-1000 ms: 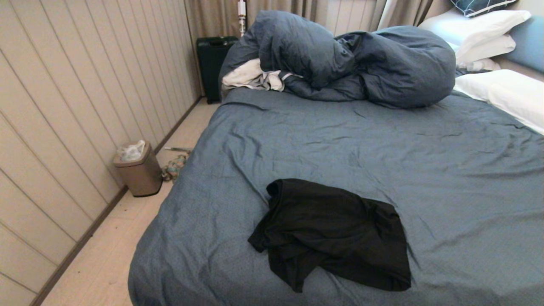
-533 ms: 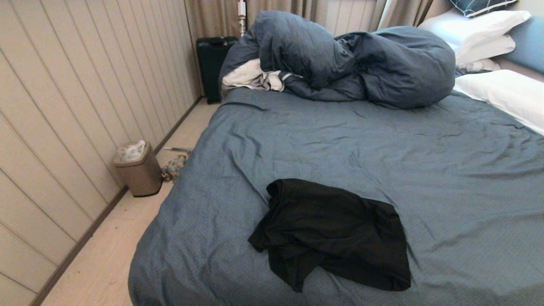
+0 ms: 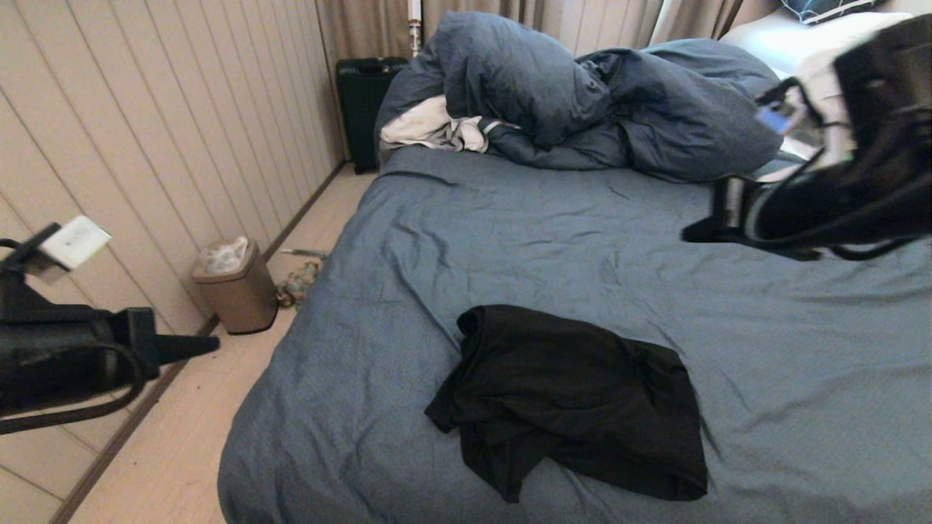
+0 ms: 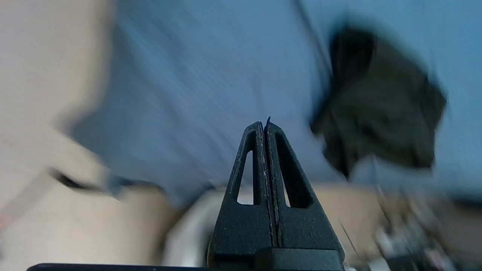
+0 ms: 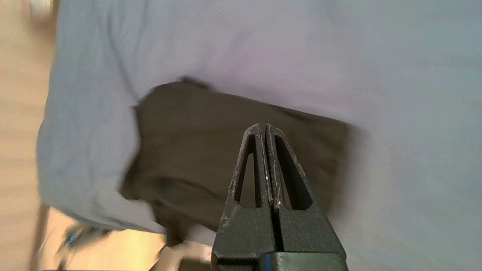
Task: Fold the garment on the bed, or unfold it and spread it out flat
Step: Unford the black T-shirt
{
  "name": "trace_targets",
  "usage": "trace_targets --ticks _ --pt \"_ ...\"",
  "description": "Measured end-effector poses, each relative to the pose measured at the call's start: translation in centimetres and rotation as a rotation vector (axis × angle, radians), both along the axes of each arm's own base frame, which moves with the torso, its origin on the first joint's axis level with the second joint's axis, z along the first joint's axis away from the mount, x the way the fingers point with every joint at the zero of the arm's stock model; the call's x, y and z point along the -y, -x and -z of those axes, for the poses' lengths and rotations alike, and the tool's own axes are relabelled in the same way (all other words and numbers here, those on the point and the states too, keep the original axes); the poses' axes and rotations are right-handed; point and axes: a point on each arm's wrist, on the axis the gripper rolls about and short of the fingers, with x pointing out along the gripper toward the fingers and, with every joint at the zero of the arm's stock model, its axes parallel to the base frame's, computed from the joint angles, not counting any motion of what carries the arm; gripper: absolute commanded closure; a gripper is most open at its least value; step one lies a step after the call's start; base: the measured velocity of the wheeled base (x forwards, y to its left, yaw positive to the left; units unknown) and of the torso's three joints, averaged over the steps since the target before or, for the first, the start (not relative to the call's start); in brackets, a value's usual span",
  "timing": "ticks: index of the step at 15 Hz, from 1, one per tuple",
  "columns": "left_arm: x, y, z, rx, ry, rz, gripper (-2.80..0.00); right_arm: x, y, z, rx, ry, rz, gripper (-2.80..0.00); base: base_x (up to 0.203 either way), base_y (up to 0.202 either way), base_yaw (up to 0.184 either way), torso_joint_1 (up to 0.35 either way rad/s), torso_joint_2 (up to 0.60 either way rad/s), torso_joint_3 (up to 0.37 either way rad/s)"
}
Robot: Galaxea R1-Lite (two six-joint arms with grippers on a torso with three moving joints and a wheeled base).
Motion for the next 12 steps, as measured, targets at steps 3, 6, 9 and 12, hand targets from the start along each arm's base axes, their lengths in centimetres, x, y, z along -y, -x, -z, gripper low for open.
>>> trace_targets --ticks 3,6,9,12 --pt "1.2 -1.5 3.0 -0.088 0.021 0.035 0.00 -10.8 -4.0 4.9 -0.183 0.127 -0.186 0.00 0.000 0.000 0.000 0.000 0.00 0.000" --pt "1.5 -2.1 4.5 -0.160 0.015 0.035 0.00 -18.7 -3.1 9.5 -0.249 0.285 -0.317 -2.80 0.000 0.000 0.000 0.000 0.00 0.000" --pt "1.5 -2.1 5.0 -0.176 0.010 0.032 0.00 -22.4 -2.5 13.1 -0.258 0.425 -0.379 -2.80 0.000 0.000 0.000 0.000 0.00 0.000" --pt "1.5 -1.9 5.1 -0.179 0.010 0.033 0.00 -23.7 -3.7 15.3 -0.220 0.470 -0.345 -2.80 0.000 0.000 0.000 0.000 0.00 0.000"
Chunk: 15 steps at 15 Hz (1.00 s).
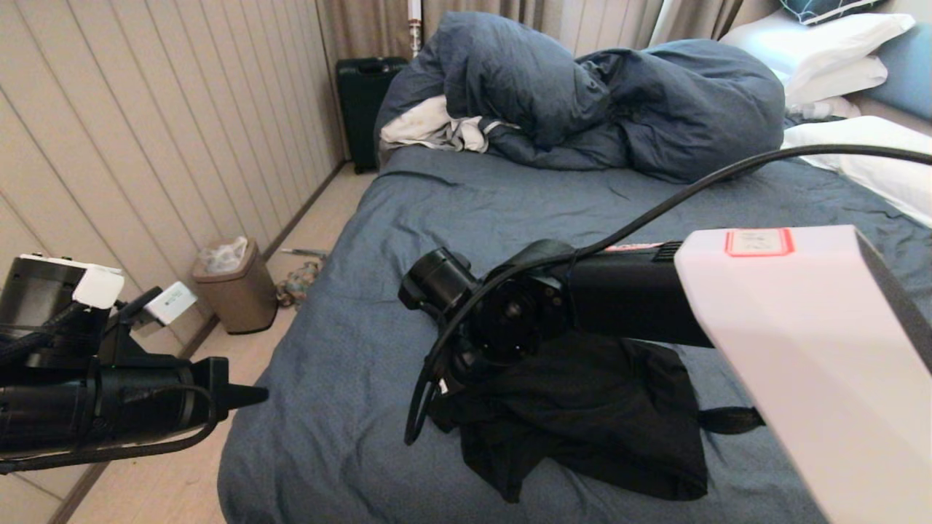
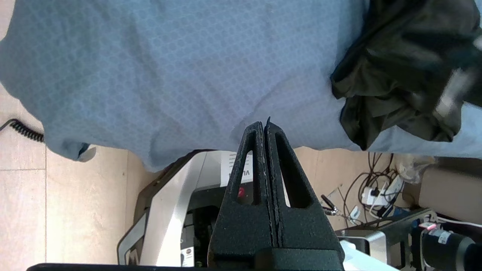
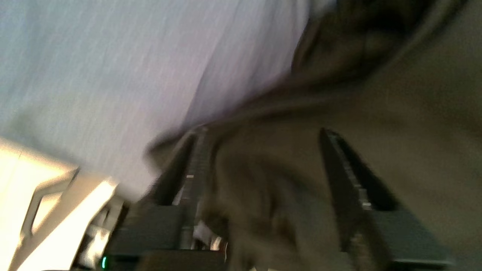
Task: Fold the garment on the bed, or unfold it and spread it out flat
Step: Unford the black T-shirt
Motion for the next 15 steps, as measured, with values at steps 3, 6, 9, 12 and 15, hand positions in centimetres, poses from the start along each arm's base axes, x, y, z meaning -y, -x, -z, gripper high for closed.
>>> trace_targets --ticks 3,6,9,12,15 --pt "0.0 -0.1 0.2 0.028 0.004 -0.002 0.00 -0.3 -1.4 1.5 0.027 -0.006 0.027 -2.80 0.000 0.000 0.000 0.000 0.00 0.000" --pt "0.0 -0.1 0.4 0.055 0.006 -0.005 0.00 0.0 -2.2 2.6 0.016 0.019 0.048 0.00 0.000 0.000 0.000 0.000 0.00 0.000" --pt "0.0 0.0 0.5 0.050 0.006 -0.005 0.00 0.3 -2.4 2.8 0.011 0.037 0.041 0.00 0.000 0.000 0.000 0.000 0.00 0.000" --pt "0.0 0.0 0.6 0.049 0.006 -0.005 0.00 0.4 -2.3 2.5 0.013 0.036 0.041 0.00 0.000 0.000 0.000 0.000 0.00 0.000" --pt "0.0 0.0 0.6 0.049 0.007 -0.005 0.00 1.2 -2.4 1.3 0.030 0.014 0.059 0.00 0.000 0.000 0.000 0.000 0.00 0.000"
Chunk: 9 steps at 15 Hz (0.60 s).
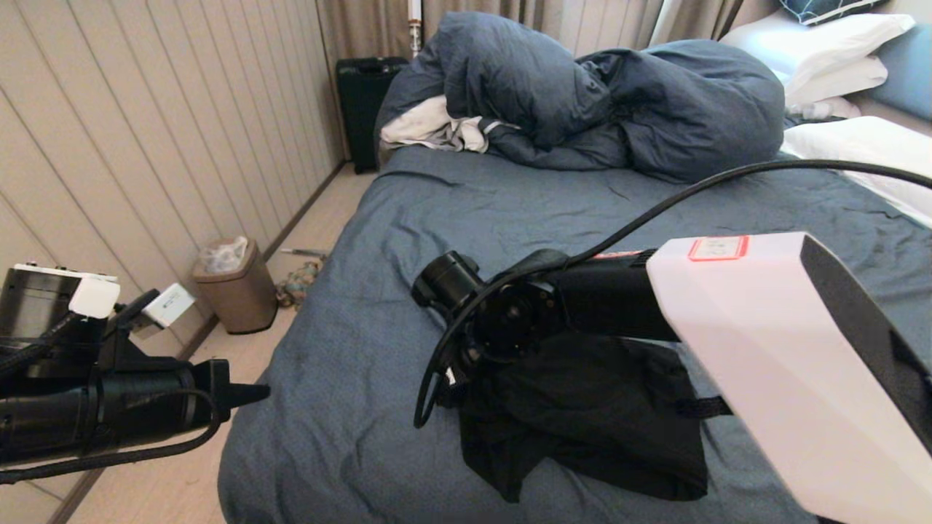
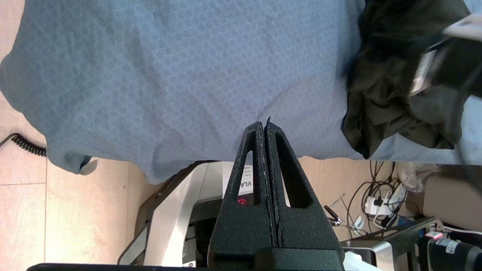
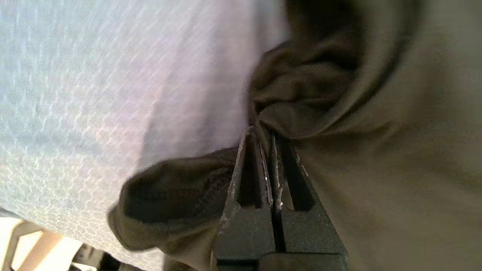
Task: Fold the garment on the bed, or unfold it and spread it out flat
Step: Unford the black T-shirt
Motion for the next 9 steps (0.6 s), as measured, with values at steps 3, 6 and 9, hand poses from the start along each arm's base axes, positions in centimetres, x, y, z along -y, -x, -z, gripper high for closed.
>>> trace_targets --ticks 3,6,9 --pt "0.0 0.0 0.1 -0.002 0.000 0.001 0.00 1.5 0.5 -3.4 0.053 -0.052 0.018 0.00 0.000 0.000 0.000 0.000 0.00 0.000" --pt "0.0 0.0 0.1 0.003 0.002 0.001 0.00 5.8 1.3 -8.5 0.130 -0.095 0.063 0.00 0.000 0.000 0.000 0.000 0.00 0.000" --pt "0.0 0.1 0.2 0.008 0.004 0.000 0.00 14.0 1.4 -12.6 0.199 -0.085 0.186 0.00 0.000 0.000 0.000 0.000 0.00 0.000"
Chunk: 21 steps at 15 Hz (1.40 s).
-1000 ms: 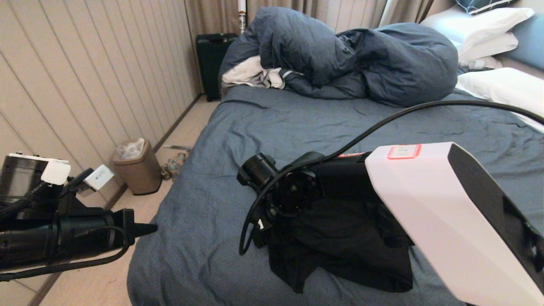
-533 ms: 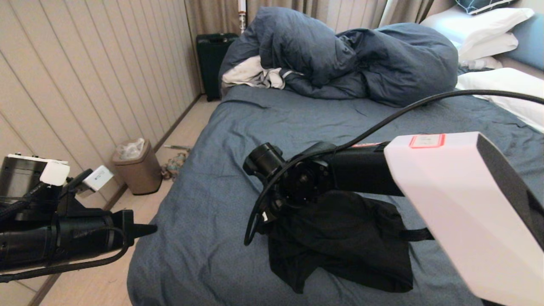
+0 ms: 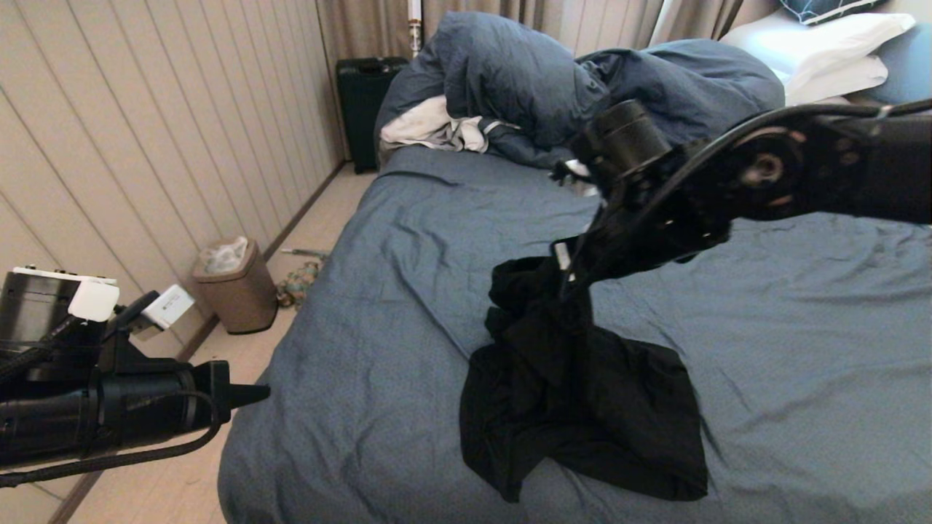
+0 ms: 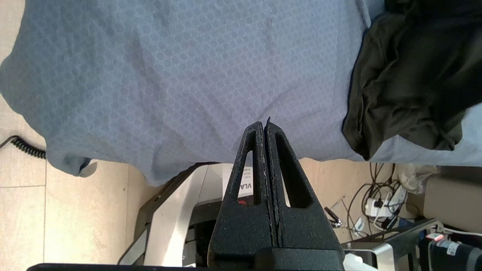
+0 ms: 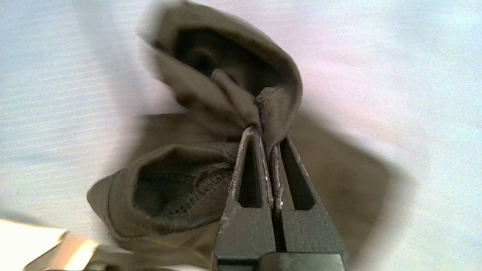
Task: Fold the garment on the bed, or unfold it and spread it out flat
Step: Unford the black T-shirt
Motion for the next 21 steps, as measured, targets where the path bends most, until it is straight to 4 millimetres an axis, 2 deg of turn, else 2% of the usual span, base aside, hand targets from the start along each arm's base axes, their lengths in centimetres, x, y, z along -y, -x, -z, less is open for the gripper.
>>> trace_targets --ticks 2,5,8,11,14,18,21 --pt "0.0 0.0 0.1 -0.003 -0.001 0.000 0.00 6.7 0.3 -1.3 0.005 -0.004 0.118 0.00 0.000 0.000 0.000 0.000 0.00 0.000" --pt "0.0 0.0 0.2 -0.007 0.000 0.002 0.00 15.2 1.6 -1.4 -0.034 -0.062 0.239 0.00 0.000 0.000 0.000 0.000 0.00 0.000" --pt "0.2 0.0 0.5 -0.016 0.000 0.011 0.00 22.0 3.1 -0.7 -0.065 -0.102 0.338 0.00 0.000 0.000 0.000 0.000 0.00 0.000" --pt "0.4 0.1 0.6 -0.018 0.008 0.014 0.00 27.6 3.7 0.5 -0.058 -0.103 0.430 0.00 0.000 0.000 0.000 0.000 0.00 0.000" --pt "0.5 0.2 0.7 -0.022 0.007 0.018 0.00 31.9 3.6 2.4 -0.079 -0.070 0.499 0.00 0.000 0.000 0.000 0.000 0.00 0.000" --pt "0.6 0.2 0.8 -0.026 0.006 0.022 0.00 35.2 3.4 4.4 -0.102 -0.051 0.554 0.00 0.000 0.000 0.000 0.000 0.00 0.000" --pt "0.6 0.2 0.8 -0.026 0.006 0.022 0.00 36.9 4.1 5.5 -0.134 -0.046 0.591 0.00 0.000 0.000 0.000 0.000 0.00 0.000"
